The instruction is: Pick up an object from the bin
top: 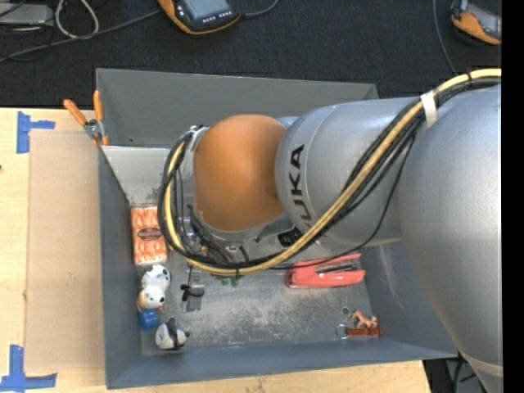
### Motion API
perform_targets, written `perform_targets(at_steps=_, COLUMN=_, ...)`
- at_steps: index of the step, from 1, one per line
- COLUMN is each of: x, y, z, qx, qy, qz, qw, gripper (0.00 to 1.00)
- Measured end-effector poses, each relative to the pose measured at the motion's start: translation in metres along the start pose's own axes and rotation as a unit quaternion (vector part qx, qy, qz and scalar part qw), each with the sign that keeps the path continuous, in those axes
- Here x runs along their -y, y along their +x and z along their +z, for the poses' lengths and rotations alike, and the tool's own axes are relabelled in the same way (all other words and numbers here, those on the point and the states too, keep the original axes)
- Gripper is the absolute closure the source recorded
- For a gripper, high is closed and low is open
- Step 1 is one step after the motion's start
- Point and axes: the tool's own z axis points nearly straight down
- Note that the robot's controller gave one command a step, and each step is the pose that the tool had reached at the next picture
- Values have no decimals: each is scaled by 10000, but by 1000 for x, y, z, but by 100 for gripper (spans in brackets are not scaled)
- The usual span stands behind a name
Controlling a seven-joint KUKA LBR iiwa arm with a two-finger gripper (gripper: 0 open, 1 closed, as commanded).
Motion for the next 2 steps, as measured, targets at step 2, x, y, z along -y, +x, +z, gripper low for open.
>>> perform_targets(at_steps=2, x=73, y=17, z=-62, qx=18, qy=-3, qz=67, qw=10000, gripper=0)
